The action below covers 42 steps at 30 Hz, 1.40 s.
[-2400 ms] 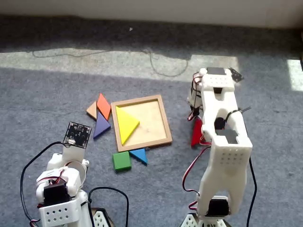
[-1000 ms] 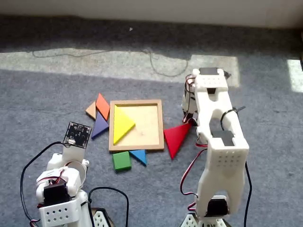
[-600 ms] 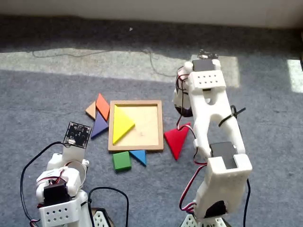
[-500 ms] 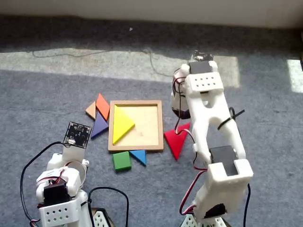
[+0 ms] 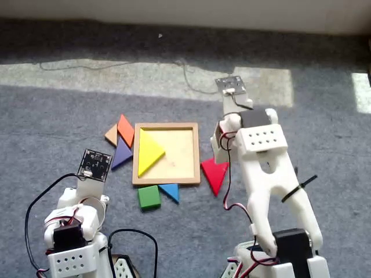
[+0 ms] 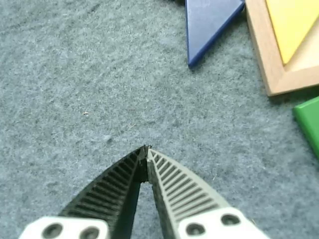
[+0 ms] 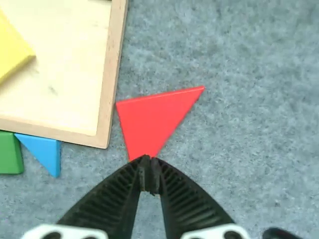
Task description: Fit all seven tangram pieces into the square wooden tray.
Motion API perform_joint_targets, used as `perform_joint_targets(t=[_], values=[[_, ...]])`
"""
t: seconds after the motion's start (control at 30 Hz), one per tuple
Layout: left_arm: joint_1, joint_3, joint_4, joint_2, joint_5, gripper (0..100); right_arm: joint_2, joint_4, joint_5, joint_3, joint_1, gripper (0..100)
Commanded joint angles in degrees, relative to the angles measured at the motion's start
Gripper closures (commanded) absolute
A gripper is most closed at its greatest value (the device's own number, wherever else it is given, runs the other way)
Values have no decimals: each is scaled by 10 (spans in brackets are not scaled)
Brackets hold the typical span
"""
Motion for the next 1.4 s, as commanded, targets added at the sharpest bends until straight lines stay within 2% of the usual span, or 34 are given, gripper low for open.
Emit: perform_joint_targets(t=[0.0,0.1,0.2,0.4,0.5,0.87,1.13,1.37], values=[[-3,-15,-14,-21,-4,989,-58,-142,11,122,-4,993],[-4,-15,-14,-21,-4,989,-58,-220,12,190,-6,991],[-4,-15,-14,-21,-4,989,-58,-222,13,194,-13,944],[-4,-15,-14,-21,-4,989,-57,-228,5,195,-24,642],[-4,-15,-14,-21,-4,989,-54,-255,-56,197,-42,557],[-4,-15,-14,-21,-4,989,132,-262,-200,84,-82,548],[-3,-15,-15,-21,-4,989,156,-266,-210,57,-102,548],[-3,-15,-23,-21,-4,989,158,-267,-210,77,-88,548]])
